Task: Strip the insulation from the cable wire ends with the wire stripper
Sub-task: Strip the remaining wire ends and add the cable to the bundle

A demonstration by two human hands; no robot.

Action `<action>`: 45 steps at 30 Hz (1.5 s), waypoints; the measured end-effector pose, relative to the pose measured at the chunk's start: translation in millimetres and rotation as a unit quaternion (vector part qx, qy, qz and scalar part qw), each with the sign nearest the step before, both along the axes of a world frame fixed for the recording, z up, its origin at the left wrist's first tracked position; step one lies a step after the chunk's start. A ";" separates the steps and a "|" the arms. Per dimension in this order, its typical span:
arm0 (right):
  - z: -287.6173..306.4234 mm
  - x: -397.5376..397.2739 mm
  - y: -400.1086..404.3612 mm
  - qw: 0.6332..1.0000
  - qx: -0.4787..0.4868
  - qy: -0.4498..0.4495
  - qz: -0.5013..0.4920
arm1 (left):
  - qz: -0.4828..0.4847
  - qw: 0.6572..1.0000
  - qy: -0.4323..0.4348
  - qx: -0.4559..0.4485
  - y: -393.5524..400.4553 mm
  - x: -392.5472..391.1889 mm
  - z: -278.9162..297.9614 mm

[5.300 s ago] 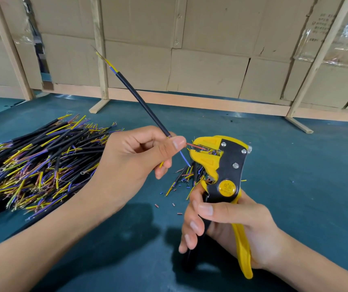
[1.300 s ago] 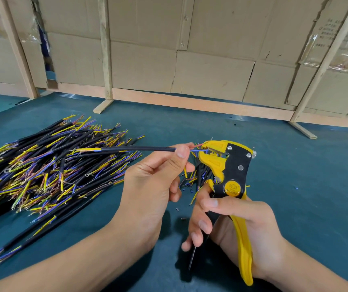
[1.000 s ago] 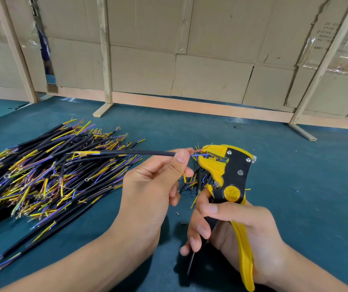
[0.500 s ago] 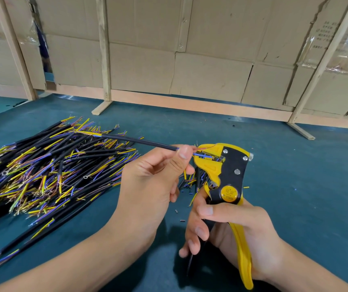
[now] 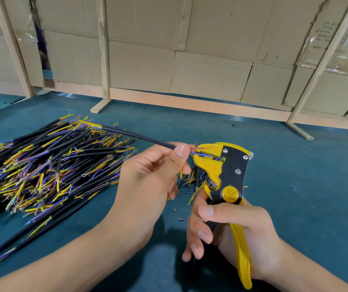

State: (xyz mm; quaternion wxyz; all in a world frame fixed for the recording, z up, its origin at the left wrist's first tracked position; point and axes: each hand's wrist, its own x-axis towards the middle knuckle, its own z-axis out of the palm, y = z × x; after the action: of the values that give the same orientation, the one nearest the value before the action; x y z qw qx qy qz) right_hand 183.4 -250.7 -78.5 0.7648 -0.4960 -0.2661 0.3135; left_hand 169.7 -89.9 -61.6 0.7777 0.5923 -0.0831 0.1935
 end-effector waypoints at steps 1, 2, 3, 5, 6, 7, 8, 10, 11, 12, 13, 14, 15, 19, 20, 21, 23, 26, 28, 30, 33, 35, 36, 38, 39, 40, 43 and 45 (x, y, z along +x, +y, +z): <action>0.1 -0.1 -0.1 1.000 -0.001 0.000 0.001 | 0.000 1.000 -0.004 0.003 0.1 0.0 -0.1; 0.4 0.0 -0.2 1.000 -0.001 0.000 0.003 | 0.000 1.000 -0.008 0.007 0.5 0.0 0.0; 0.5 0.0 -0.2 1.000 -0.001 0.000 0.004 | 0.002 1.000 -0.012 0.011 0.9 0.2 -0.2; 0.6 -0.3 -0.2 1.000 0.000 -0.002 0.005 | 0.009 0.999 -0.020 0.025 2.0 0.5 -0.9; 0.8 -0.5 0.0 1.000 0.001 -0.003 0.005 | 0.012 0.999 -0.026 0.032 2.6 0.5 -1.1; 0.8 -0.7 0.2 1.000 0.002 -0.002 0.004 | 0.015 0.999 -0.032 0.040 3.2 0.4 -1.2; 0.4 -1.0 0.4 1.000 0.003 -0.001 0.002 | 0.018 0.998 -0.038 0.048 3.7 0.4 -1.1; -0.1 -1.4 0.6 1.000 0.003 -0.002 -0.001 | 0.022 0.997 -0.043 0.056 4.0 0.8 -0.3; -0.4 -1.6 0.7 1.000 0.000 -0.002 -0.003 | 0.022 0.997 -0.044 0.056 4.1 0.9 0.1; -0.6 -1.7 0.8 1.000 -0.002 -0.003 -0.004 | 0.021 0.997 -0.044 0.056 4.2 1.1 0.6; -0.7 -1.7 0.8 1.000 -0.004 -0.002 -0.006 | 0.020 0.997 -0.044 0.057 4.2 1.3 0.9; -0.7 -2.0 0.7 1.000 -0.006 0.000 -0.007 | 0.018 0.997 -0.044 0.058 4.3 1.2 1.0; -0.7 -2.0 0.7 1.000 -0.006 0.002 -0.007 | 0.018 0.997 -0.045 0.059 4.4 1.2 1.1; -1.1 -2.8 0.7 1.000 -0.011 0.009 -0.011 | 0.017 0.997 -0.044 0.058 4.3 1.0 0.9; -1.0 -3.1 0.7 1.000 -0.013 0.010 -0.012 | 0.018 0.997 -0.043 0.058 4.1 1.0 0.7; -0.7 -3.3 0.7 1.000 -0.015 0.010 -0.013 | 0.020 0.997 -0.044 0.061 4.0 1.1 0.5; 0.0 -3.8 0.4 1.000 -0.023 0.003 -0.015 | 0.025 0.996 -0.049 0.069 4.1 1.1 0.4; 0.9 -4.2 0.7 0.999 -0.026 0.000 -0.019 | 0.028 0.995 -0.052 0.077 4.9 0.7 1.0; 1.5 -4.4 0.7 0.999 -0.027 0.002 -0.020 | 0.029 0.995 -0.051 0.077 5.0 1.0 0.8; 2.2 -4.9 0.7 0.999 -0.031 0.007 -0.023 | 0.031 0.996 -0.048 0.075 5.5 1.6 0.1; 1.9 -6.5 0.0 0.996 -0.054 0.019 -0.061 | 0.032 0.995 -0.043 0.079 5.0 1.4 -0.8; 1.8 -7.1 0.3 0.993 -0.068 0.027 -0.089 | 0.033 0.997 -0.029 0.069 3.8 1.9 -0.8; 1.7 -6.9 0.8 0.993 -0.070 0.028 -0.094 | 0.034 0.997 -0.022 0.063 3.8 2.5 -0.9; 1.5 -6.9 1.1 0.993 -0.065 0.028 -0.094 | 0.036 0.997 -0.018 0.061 4.4 3.1 0.1; 1.2 -7.1 1.3 0.994 -0.060 0.029 -0.092 | 0.035 0.997 -0.022 0.068 4.4 2.9 0.0; 0.8 -7.4 1.8 0.994 -0.055 0.030 -0.091 | 0.036 0.996 -0.023 0.081 3.7 2.0 0.1; 0.2 -9.4 2.3 0.993 -0.034 0.030 -0.108 | 0.066 0.996 0.003 0.053 8.1 6.2 5.4; 0.4 -9.9 1.3 0.989 -0.025 0.042 -0.142 | 0.109 0.991 0.049 -0.068 29.6 17.4 16.3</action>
State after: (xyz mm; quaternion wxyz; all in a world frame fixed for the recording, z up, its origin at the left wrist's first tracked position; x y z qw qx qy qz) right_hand 173.6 -249.4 -78.1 0.7994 -0.5341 -0.1523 0.2292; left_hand 187.0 -60.4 -45.3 0.7936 0.5523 0.0332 0.2532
